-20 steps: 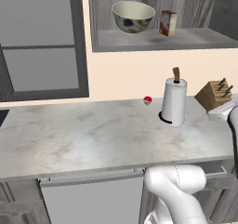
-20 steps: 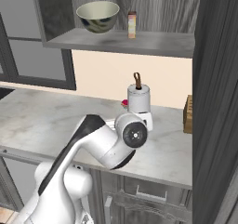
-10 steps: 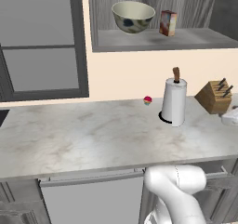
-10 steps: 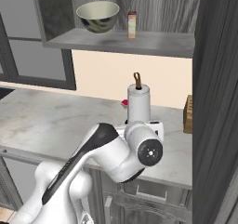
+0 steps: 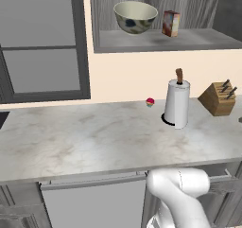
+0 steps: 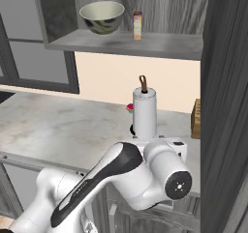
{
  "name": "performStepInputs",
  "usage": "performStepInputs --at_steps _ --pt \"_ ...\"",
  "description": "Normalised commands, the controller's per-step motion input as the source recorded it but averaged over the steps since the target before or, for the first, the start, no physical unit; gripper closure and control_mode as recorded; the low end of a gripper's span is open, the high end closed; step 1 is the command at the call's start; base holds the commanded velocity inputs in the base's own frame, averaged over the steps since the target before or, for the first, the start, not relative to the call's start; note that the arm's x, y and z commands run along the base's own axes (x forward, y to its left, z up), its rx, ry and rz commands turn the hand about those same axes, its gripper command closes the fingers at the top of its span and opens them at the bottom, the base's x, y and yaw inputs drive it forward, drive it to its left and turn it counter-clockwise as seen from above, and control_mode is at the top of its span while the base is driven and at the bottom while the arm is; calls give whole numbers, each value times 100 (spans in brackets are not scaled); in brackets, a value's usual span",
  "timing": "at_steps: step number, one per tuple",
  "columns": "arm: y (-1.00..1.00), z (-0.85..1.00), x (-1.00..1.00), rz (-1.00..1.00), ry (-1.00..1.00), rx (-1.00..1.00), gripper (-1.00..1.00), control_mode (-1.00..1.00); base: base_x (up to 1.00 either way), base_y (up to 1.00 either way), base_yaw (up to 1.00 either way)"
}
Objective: Pick the mug and place it in the sink. Pick the bowl and place it in the open cabinet and then close the cabinet.
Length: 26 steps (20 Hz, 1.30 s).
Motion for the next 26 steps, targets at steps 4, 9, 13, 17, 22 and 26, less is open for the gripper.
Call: performStepInputs --at_steps 4,9,13,17,22,26 --pt "-35 0 -25 4 -2 16 -100 -100 0 0 0" --pt "-25 1 -32 9 -5 16 -100 -100 0 0 0" --pt "-22 12 -28 6 -11 14 -100 -100 0 0 0" --pt "-14 19 -15 3 -12 14 -100 -100 0 0 0" --pt "-9 13 -1 6 -13 14 -100 -100 0 0 0" --pt "-5 7 -3 7 -14 9 -100 -100 0 0 0"
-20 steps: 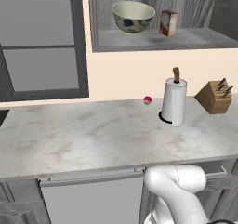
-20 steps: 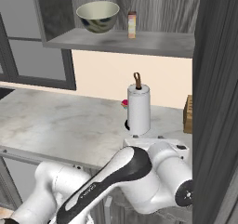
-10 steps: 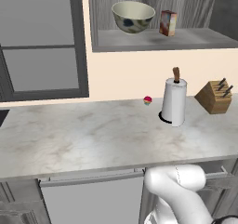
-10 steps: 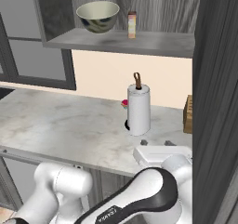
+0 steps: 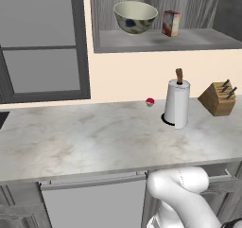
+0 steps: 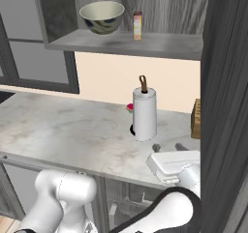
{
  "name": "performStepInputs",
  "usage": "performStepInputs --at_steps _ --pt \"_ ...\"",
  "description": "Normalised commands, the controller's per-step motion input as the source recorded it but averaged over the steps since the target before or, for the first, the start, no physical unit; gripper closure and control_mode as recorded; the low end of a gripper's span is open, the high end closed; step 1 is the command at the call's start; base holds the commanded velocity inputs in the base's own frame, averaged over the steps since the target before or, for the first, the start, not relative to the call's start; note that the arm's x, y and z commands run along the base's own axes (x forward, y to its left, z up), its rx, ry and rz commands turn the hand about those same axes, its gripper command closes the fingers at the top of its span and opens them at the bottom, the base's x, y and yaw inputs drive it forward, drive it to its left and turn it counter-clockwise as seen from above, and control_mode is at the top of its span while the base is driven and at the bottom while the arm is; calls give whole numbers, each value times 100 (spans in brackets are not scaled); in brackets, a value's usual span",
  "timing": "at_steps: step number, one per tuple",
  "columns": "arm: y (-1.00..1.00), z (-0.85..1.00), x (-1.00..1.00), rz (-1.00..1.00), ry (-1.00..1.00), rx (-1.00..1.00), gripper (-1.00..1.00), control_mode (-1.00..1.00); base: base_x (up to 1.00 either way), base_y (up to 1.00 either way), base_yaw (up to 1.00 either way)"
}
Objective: Pick the mug and place it in the sink. Pick the bowl and place it in the open cabinet and then close the cabinet.
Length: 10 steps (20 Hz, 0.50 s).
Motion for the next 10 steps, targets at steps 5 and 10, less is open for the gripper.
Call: performStepInputs --at_steps 5,10 --pt "-5 9 -12 4 -17 2 -100 -100 0 0 0" --pt "-5 18 -3 1 -13 0 -100 -100 0 0 0"
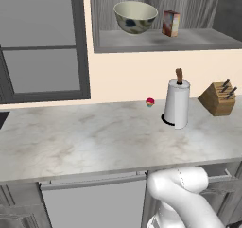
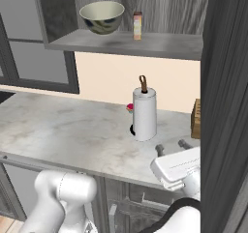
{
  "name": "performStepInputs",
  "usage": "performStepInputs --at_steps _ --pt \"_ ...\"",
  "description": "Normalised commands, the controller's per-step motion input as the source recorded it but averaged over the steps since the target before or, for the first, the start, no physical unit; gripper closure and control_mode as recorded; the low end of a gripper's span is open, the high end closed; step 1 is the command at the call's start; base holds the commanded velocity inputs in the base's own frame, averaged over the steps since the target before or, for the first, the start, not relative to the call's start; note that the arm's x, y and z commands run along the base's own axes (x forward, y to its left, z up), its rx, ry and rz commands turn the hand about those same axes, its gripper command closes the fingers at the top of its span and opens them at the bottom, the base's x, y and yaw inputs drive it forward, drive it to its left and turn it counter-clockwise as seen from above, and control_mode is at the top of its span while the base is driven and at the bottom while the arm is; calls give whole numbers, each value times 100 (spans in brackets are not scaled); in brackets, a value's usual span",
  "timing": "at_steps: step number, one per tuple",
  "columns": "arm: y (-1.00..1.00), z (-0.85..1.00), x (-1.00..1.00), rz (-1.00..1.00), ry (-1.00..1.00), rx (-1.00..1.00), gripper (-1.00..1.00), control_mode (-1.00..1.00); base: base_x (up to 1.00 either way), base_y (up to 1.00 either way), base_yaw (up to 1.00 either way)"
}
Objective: Pick the mug and place it in the sink. Pick the bowl and place it in the open cabinet and then close the cabinet.
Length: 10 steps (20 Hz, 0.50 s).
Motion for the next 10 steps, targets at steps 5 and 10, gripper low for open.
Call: performStepInputs --at_steps 5,10 --pt "-6 25 0 2 -7 1 -100 -100 0 0 0" --pt "-7 12 0 4 -3 3 -100 -100 0 0 0"
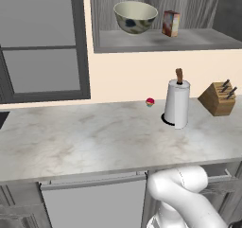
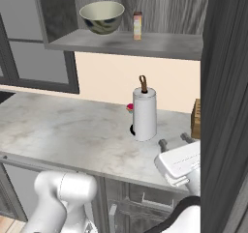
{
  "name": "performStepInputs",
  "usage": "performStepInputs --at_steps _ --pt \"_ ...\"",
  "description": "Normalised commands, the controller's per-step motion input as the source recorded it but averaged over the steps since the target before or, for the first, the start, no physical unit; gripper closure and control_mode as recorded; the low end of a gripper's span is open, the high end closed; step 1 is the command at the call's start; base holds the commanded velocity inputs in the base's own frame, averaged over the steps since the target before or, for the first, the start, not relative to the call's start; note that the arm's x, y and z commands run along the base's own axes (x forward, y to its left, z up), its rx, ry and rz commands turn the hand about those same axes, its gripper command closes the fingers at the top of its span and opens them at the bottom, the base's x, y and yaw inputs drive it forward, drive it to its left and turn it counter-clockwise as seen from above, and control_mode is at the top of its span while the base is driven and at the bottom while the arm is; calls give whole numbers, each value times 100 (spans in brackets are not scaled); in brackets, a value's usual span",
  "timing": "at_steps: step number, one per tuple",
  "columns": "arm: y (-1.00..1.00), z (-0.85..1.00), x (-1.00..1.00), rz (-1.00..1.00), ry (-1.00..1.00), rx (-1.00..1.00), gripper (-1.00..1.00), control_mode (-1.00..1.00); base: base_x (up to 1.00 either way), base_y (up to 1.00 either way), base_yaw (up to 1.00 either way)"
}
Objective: Pick the mug and place it in the sink. Pick the bowl and place it in the open cabinet and then close the cabinet.
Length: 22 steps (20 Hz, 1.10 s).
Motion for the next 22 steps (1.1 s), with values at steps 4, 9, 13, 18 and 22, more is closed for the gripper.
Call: performStepInputs --at_steps 4,9,13,18,22 --pt "-8 1 -13 4 0 9 -100 -100 0 0 0" --pt "-9 4 -3 5 -1 11 -100 -100 0 0 0" --pt "-2 13 0 4 -6 6 -100 -100 0 0 0" --pt "-7 24 0 4 -5 7 -100 -100 0 0 0" --pt "-14 28 0 4 -4 7 -100 -100 0 0 0"
